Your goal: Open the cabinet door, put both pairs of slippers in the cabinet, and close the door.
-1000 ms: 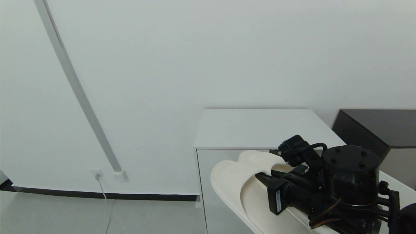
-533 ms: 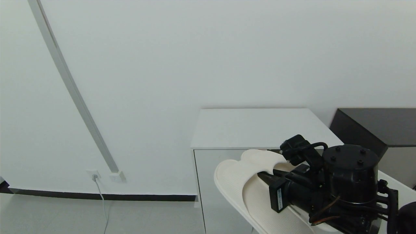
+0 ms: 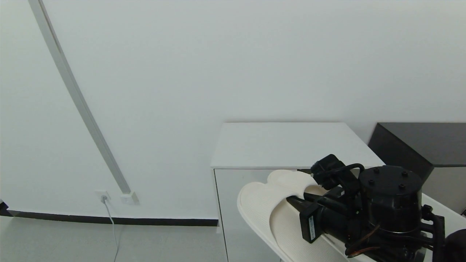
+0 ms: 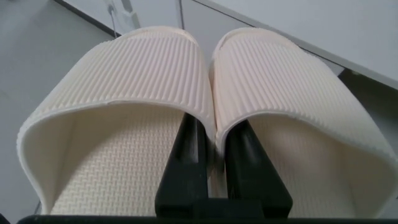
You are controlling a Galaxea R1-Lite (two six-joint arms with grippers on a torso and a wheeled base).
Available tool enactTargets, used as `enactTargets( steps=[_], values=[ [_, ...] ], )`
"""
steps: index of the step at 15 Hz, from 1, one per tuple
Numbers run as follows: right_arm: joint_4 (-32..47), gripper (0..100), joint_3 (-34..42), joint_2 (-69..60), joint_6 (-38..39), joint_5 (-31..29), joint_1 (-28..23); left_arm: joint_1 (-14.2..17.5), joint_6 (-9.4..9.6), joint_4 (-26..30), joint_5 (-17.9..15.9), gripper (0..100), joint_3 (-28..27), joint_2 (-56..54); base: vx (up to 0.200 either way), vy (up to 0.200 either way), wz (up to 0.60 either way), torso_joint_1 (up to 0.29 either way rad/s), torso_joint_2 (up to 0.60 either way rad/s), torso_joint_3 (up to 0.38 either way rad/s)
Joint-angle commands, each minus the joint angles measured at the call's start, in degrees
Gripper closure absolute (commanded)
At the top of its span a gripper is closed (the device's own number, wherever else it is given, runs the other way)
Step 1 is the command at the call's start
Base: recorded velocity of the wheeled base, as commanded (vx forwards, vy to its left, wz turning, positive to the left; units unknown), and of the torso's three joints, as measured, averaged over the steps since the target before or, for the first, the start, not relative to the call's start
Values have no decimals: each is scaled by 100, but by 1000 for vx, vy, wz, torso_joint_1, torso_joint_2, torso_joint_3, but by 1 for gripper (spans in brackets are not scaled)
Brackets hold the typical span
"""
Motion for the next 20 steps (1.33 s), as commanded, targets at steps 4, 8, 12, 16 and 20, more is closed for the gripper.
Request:
enactTargets(
  steps=[4,8,12,16,20],
  values=[
    [-55,100,39,-2,-80,-1,8,4,-8,-4,6,100,1,7,0,-200,0,5,2,2],
    [-169,100,74,15,-80,-1,8,4,0,-4,-3,100,1,7,0,-200,0,5,4,0],
    [-169,100,100,15,-80,-1,8,-4,0,5,-3,100,1,7,0,-200,0,5,2,2],
    [-169,100,109,15,-80,-1,8,4,0,-4,-3,100,1,7,0,-150,0,2,2,3],
    [-169,100,127,24,-80,7,8,4,0,5,-3,100,1,7,0,0,0,0,0,0]
  ],
)
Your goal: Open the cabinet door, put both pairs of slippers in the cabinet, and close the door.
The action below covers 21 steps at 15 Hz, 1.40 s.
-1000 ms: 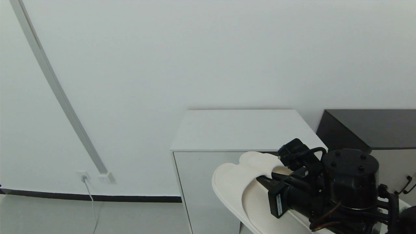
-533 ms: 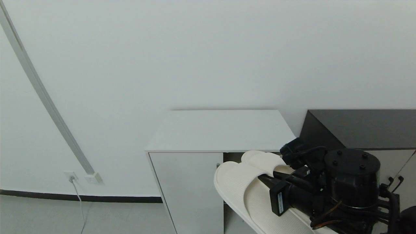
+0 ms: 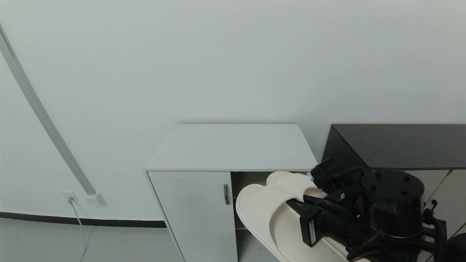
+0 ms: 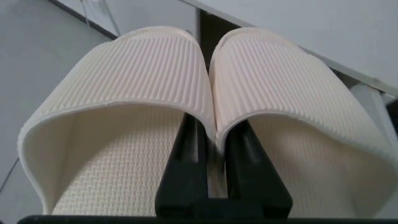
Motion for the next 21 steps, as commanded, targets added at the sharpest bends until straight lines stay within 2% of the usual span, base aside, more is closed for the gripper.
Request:
enactTargets(
  steps=[1,12,21],
  values=[
    [-2,100,17,4,-5,-18,-14,4,0,-6,-2,100,1,7,0,0,0,0,0,0],
    [-2,100,61,4,-67,-10,12,-4,-8,-6,-2,100,1,7,0,0,0,-7,18,11],
    [-64,100,96,83,-67,-1,12,4,-8,-6,-2,100,1,7,0,0,0,-177,412,233]
  ],
)
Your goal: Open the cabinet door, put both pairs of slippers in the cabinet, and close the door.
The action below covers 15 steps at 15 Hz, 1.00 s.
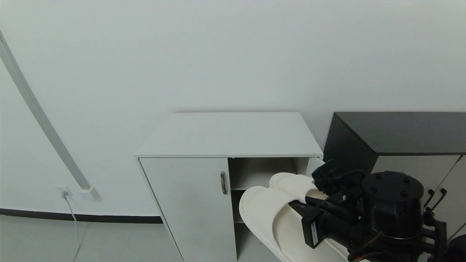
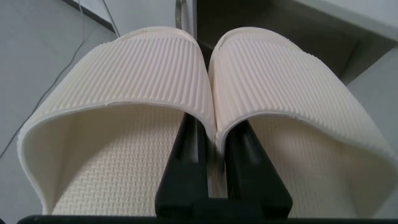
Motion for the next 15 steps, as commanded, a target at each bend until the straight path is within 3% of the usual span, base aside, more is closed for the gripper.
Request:
enactTargets(
  steps=[1,15],
  values=[
    [-62,100,24,90,-1,-6,1,3,-4,-1,5,100,-1,7,0,0,0,-217,564,320],
    [-334,100,156,134,-10,-24,1,-6,-12,7,5,100,-1,7,0,0,0,-192,516,319]
  ],
)
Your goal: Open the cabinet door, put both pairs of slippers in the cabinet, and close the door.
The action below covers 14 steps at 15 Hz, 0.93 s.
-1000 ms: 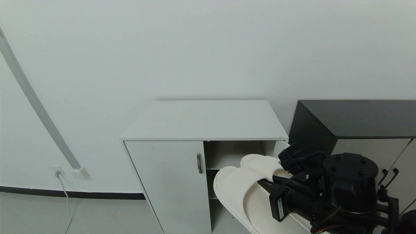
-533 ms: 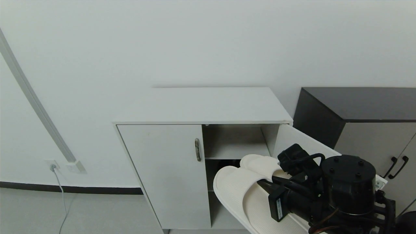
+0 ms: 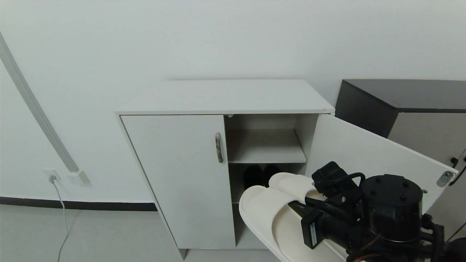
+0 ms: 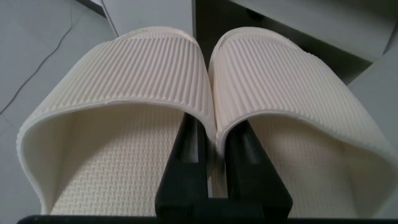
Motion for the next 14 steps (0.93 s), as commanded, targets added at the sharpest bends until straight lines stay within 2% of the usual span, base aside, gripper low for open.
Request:
enactTargets(
  steps=[1,7,11,14],
  values=[
    [-18,100,21,18,0,1,6,-8,-6,-1,-2,100,1,7,0,0,0,-144,471,334],
    [-27,100,38,79,0,1,6,1,-6,7,-2,100,1,7,0,0,0,-117,462,351],
    [-27,100,38,97,0,1,6,1,-6,7,-2,100,1,7,0,0,0,-44,439,389],
    [-27,100,38,106,0,1,6,-8,-6,-1,-2,100,1,7,0,0,0,-2,89,85]
  ],
)
